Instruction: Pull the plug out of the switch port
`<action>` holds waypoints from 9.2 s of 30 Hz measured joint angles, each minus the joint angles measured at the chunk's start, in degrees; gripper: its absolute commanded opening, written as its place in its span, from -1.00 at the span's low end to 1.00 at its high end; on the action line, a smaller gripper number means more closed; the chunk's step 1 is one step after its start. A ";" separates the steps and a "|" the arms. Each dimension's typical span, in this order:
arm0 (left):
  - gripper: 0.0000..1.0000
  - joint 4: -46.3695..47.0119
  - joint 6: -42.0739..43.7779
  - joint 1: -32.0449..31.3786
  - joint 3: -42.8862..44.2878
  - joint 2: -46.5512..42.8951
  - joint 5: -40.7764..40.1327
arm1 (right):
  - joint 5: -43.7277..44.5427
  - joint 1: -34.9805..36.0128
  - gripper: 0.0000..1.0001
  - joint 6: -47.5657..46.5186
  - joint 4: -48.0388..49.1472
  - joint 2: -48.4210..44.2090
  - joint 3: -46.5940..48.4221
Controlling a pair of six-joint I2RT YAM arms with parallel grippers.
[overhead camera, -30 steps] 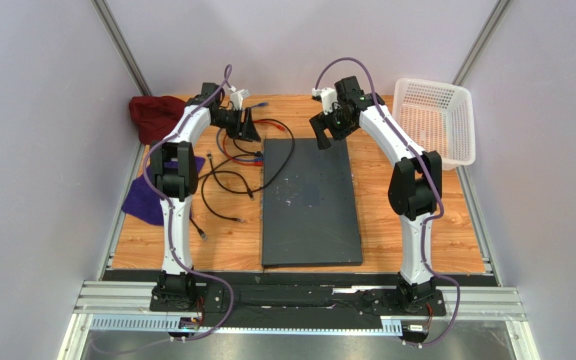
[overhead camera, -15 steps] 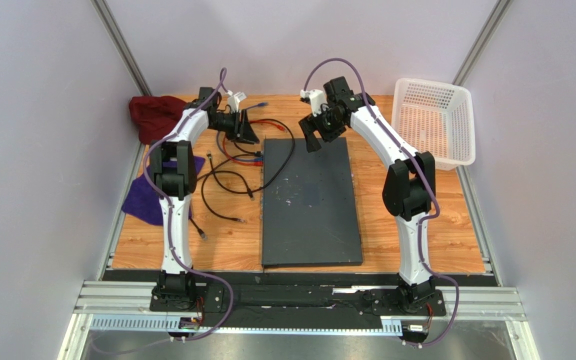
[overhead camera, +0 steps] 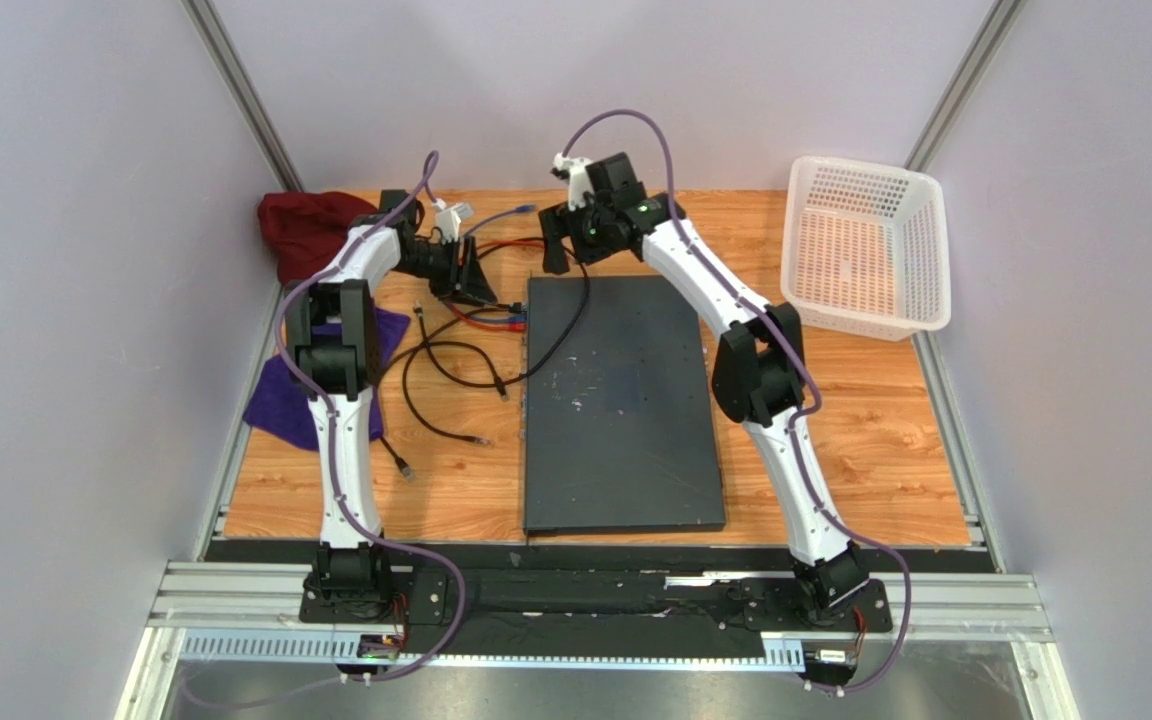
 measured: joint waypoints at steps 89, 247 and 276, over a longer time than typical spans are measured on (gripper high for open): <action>-0.70 -0.24 -3.74 0.81 -3.26 -0.04 -0.04 | 34.14 13.94 0.30 2.84 2.36 5.55 -2.73; 0.16 1.57 -11.65 2.34 -6.78 -2.64 3.58 | 48.76 18.64 -0.05 -4.55 -1.70 13.70 8.96; 0.03 -14.10 1.55 2.47 9.57 6.64 2.43 | 48.96 18.64 -0.06 -2.91 -1.66 13.40 8.28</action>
